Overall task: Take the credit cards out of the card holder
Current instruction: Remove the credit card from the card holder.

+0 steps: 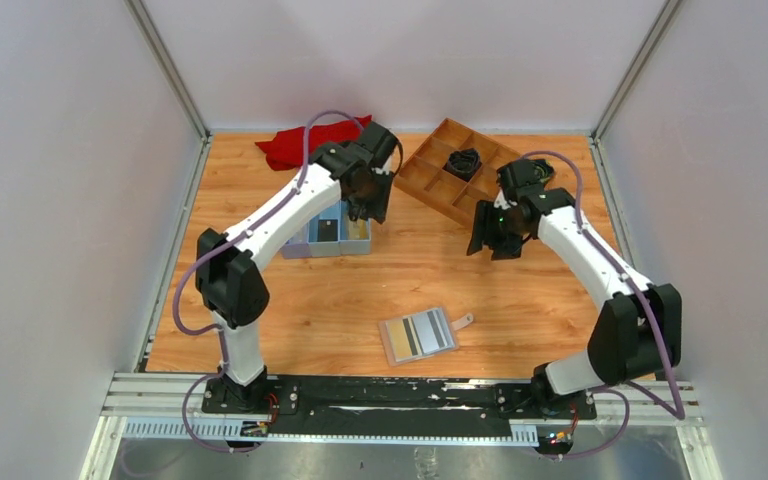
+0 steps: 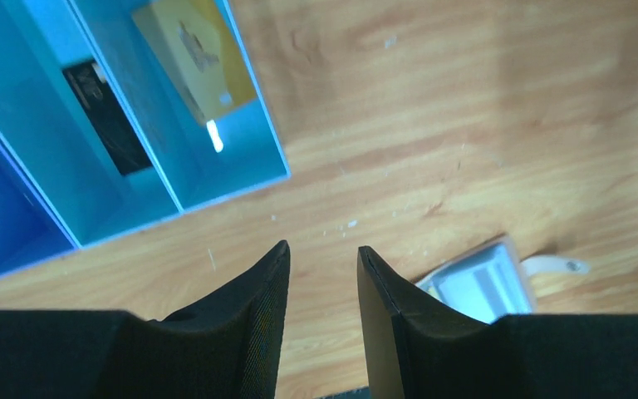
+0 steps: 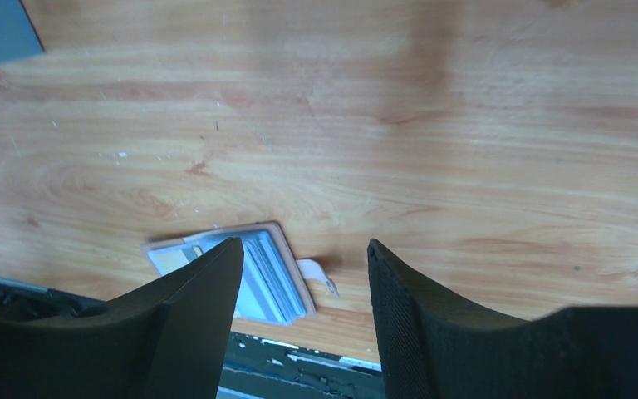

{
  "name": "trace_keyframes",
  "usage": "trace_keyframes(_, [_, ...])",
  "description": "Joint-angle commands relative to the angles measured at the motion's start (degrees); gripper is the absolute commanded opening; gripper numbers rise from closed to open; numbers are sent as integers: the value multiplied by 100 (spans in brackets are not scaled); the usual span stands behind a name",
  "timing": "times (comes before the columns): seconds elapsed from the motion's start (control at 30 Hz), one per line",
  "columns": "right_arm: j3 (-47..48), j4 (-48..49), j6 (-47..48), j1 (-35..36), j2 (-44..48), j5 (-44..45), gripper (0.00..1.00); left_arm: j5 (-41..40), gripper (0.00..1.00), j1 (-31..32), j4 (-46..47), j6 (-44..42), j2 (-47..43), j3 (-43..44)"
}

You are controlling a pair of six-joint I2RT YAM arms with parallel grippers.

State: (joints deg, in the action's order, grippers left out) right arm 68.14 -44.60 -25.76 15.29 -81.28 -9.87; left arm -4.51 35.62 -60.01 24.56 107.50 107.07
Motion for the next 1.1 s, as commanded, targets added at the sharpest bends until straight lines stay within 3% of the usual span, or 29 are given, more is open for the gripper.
trace_keyframes(0.0, [-407,-18,-126,534,-322,-352,60,-433,39,474,-27,-22,-388,-694])
trace_keyframes(0.17, [-1381,802,-319,1326,-12,-470,60,-840,39,1059,732,584,-1266,-2157])
trace_keyframes(0.37, [-2636,1773,-689,1797,899,-771,58,128,39,1223,2318,1605,-2593,-4273])
trace_keyframes(0.57, [-3349,2230,-664,1967,1522,-1152,57,416,39,1528,3961,2720,-3653,-6082])
trace_keyframes(0.73, [-3509,2271,-674,2035,1898,-1140,57,94,39,1749,4147,3074,-4053,-6487])
trace_keyframes(1.07, [-3695,2545,-821,2149,2133,-1215,57,211,41,2048,4580,3353,-3906,-6749])
